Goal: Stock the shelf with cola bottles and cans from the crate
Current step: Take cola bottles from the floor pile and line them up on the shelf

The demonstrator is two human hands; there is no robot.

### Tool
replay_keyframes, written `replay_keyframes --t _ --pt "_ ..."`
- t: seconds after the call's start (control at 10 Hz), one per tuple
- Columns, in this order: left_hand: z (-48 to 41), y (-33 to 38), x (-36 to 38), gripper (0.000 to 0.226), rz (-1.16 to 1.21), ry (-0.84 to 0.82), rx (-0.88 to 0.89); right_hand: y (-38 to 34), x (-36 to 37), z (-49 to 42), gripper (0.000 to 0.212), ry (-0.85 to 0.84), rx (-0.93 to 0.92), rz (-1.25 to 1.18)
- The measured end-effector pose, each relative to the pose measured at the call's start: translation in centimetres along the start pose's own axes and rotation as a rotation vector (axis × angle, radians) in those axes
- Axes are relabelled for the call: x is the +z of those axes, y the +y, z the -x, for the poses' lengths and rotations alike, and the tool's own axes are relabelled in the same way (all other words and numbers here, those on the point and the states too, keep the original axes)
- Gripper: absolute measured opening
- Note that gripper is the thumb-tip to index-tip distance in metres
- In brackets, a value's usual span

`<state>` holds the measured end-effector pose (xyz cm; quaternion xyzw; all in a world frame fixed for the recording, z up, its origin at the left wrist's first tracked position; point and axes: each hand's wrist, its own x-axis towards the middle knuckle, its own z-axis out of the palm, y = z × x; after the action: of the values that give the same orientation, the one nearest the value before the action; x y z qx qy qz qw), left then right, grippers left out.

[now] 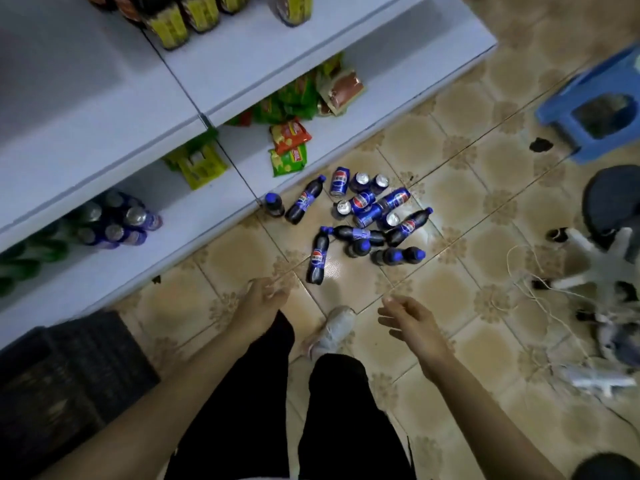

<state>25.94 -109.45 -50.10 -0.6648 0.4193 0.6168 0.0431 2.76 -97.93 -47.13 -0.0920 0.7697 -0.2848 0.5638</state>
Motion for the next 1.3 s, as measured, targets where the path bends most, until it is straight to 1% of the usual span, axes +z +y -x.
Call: replay_keyframes --t 0.1,0.2,0.3,0.4,0.5,0.6,0.7,0.8,0.9,1.0,1.1,1.2,1.3 --pt "-3.5 -2.5 1.4 0.077 -0.027 -0.059 -0.075 0.5 1.1 -6.5 0.024 -0.056 -0.026 0.12" --pt "-9.1 -5.8 3.3 0.092 -0.11 -0.126 -0.173 2.5 2.7 -14.1 0.016 -0.054 -0.011 0.199" --pt "-15.0 -7.0 5.8 0.066 -0.166 -0.186 -0.201 5.0 4.9 -21.2 0.018 -0.011 0.051 0.184" --pt "-22.5 -8.4 8.9 0.067 -0.291 -0.155 -0.123 8.0 7.4 -27.6 0.022 0.003 0.139 0.142" --pt "-30.1 -10.1 12.2 0.056 -0.316 -0.127 -0.054 12.0 10.4 -33.7 0.028 -0.028 0.136 0.243" --pt "-36.9 -12.1 15.0 0.044 -0.332 -0.068 -0.038 15.7 13.2 -39.2 0.046 0.004 0.124 0.362" --pt "-42.1 -15.2 17.3 0.045 -0.285 -0.001 -0.039 18.4 15.5 -43.8 0.057 0.091 0.141 0.336" --pt "-46.2 -18.7 19.5 0.066 -0.243 0.018 -0.012 20.4 17.1 -48.0 0.066 0.103 0.124 0.321" --pt "-48.5 -20.4 20.8 0.069 -0.23 0.025 -0.015 21.7 18.4 -51.4 0.069 0.118 0.083 0.345" --pt "-49.3 -21.1 21.2 0.067 -0.336 0.049 0.014 22.3 19.8 -53.7 0.064 0.097 0.082 0.324" --pt "-49.8 -21.3 21.4 0.064 -0.293 0.064 0.011 22.1 20.3 -55.0 0.055 0.101 0.119 0.343" --pt "-49.2 -19.8 21.2 0.058 -0.138 0.017 -0.049 20.7 19.9 -54.9 0.057 0.059 0.218 0.291" --pt "-46.3 -17.1 20.3 0.056 -0.062 0.022 -0.087 18.7 19.1 -52.2 0.057 -0.002 0.237 0.272"
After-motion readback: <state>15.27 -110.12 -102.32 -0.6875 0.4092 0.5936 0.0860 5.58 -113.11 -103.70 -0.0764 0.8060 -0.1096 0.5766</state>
